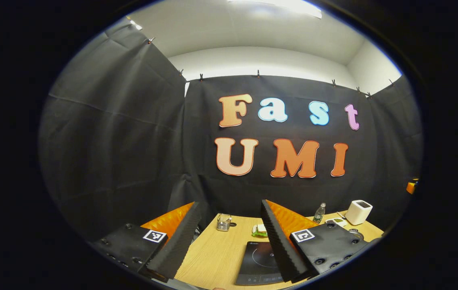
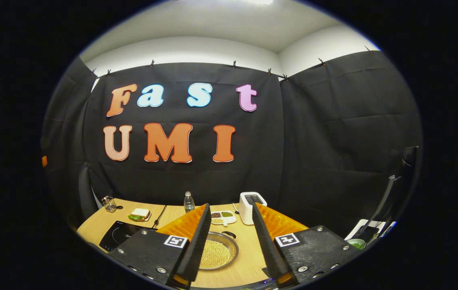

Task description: First push the handle of the pot to place it horizontally, then grasp the pot with both hands and set it on the induction cooktop.

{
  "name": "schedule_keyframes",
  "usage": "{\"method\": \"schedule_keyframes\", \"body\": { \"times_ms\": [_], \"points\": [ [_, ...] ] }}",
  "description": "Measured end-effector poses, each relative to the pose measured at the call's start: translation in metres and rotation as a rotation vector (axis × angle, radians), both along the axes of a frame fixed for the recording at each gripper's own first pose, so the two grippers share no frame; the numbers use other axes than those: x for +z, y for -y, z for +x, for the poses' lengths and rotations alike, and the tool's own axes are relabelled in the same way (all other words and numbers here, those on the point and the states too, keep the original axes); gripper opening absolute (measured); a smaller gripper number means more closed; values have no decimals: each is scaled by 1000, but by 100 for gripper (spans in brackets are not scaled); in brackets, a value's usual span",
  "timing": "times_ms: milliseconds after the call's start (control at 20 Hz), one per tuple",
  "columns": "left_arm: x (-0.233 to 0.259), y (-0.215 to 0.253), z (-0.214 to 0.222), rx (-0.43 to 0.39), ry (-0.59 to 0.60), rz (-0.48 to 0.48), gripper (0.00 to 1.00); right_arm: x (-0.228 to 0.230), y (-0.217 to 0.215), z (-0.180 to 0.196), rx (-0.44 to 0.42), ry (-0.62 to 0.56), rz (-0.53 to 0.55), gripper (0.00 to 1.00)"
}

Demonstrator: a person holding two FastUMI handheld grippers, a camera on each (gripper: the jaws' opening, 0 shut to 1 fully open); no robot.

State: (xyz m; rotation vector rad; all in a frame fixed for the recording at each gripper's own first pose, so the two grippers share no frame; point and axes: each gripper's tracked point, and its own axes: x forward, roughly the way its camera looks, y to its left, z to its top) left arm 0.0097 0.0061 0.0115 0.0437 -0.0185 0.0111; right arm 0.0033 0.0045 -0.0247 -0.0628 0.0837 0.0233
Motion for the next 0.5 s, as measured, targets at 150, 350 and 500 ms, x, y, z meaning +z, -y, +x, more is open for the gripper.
{"method": "schedule_keyframes", "body": {
  "times_ms": [150, 350, 500],
  "points": [
    [0, 3, 0, -5, -1, 10, 98, -8, -2, 1, 9, -25, -12, 47],
    [1, 3, -2, -8, 2, 0, 98, -27, -8, 0, 36, -72, -22, 26],
    [-4, 1, -2, 1, -7, 3, 98, -47, -11, 0, 50, -126, -27, 14]
  ]
}}
